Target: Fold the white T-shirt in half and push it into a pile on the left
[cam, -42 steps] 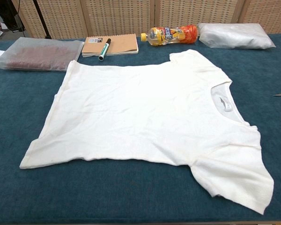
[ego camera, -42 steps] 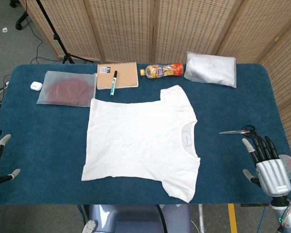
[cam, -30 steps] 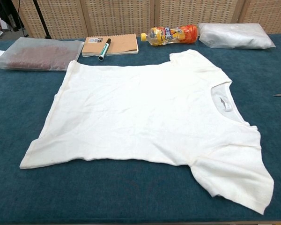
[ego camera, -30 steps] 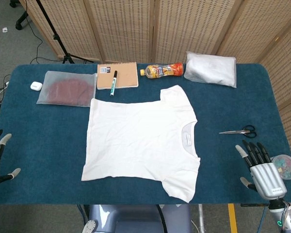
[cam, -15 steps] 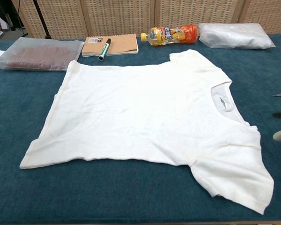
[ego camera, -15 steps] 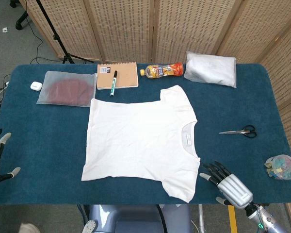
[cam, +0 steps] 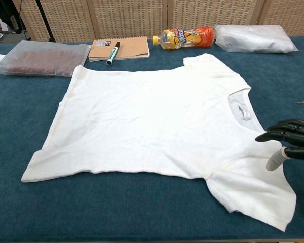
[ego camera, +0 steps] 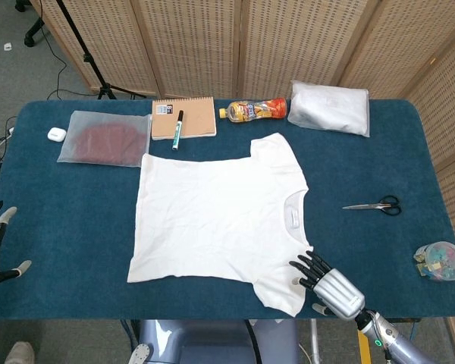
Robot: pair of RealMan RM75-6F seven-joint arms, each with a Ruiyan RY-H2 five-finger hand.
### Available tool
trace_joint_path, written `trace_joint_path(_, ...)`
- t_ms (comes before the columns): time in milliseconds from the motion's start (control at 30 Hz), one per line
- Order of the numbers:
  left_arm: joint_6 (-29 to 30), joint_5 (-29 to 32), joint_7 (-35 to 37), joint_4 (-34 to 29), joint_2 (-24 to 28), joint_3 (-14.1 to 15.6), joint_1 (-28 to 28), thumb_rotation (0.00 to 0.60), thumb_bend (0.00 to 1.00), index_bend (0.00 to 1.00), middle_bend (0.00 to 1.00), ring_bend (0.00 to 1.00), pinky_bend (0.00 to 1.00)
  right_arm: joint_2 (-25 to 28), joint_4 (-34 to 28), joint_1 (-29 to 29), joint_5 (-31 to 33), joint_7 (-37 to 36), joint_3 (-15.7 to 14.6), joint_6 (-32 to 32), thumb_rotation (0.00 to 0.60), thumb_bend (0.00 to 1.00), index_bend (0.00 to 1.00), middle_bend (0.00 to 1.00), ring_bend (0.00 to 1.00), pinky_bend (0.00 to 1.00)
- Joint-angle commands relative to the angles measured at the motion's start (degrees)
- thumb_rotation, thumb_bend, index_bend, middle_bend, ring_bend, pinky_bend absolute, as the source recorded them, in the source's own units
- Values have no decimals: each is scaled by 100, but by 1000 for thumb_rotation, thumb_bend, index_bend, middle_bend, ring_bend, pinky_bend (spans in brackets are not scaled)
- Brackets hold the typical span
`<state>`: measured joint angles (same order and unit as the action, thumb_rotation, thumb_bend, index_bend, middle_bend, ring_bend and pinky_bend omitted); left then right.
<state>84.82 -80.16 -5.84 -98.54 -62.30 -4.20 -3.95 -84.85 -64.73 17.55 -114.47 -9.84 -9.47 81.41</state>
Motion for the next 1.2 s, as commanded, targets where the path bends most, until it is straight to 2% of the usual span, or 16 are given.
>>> trace_joint_path(33, -17, 4, 6, 5, 4, 5, -6, 600, 0, 0, 0, 0, 0, -107, 17, 58, 26, 73, -4, -62, 600, 16, 334, 127, 0, 0)
trace_joint_path(133, -18, 18, 9, 12, 1, 0, -7, 600, 0, 0, 0, 0, 0, -214, 23, 100, 55, 101, 2, -66, 600, 100, 349, 134, 0, 0)
trace_joint_path(267, -31, 25, 10, 18, 1, 6, -9, 600, 0, 0, 0, 0, 0, -320, 16, 173, 117, 132, 17, -110, 600, 272, 372, 142, 0, 0)
trace_joint_path(400, -41, 37, 17, 30, -1, 5, -12, 600, 0, 0, 0, 0, 0, -406, 27, 211, 181, 89, 36, -76, 600, 492, 416, 158, 0, 0)
trace_joint_path(533, -56, 54, 21, 38, -4, 2, -18, 600, 0, 0, 0, 0, 0, -441, 50, 218, 204, 39, -1, -13, 600, 618, 453, 165, 0, 0)
trace_joint_path(900, -133, 42, 16, 78, -41, 33, -51, 600, 0, 0, 0, 0, 0, -612, 212, 250, 262, -35, -86, 56, 600, 648, 578, 172, 0, 0)
trace_joint_path(1100, -193, -356, 354, 475, -303, 91, -192, 600, 0, 4, 0, 0, 0, -677, 305, 261, 284, -143, -105, 146, 600, 647, 586, 175, 0, 0)
trace_joint_path(1200, -467, -603, 709, 853, -557, 218, -363, 600, 0, 98, 0, 0, 0, -676, 317, 272, 288, -159, -121, 187, 600, 662, 586, 175, 0, 0)
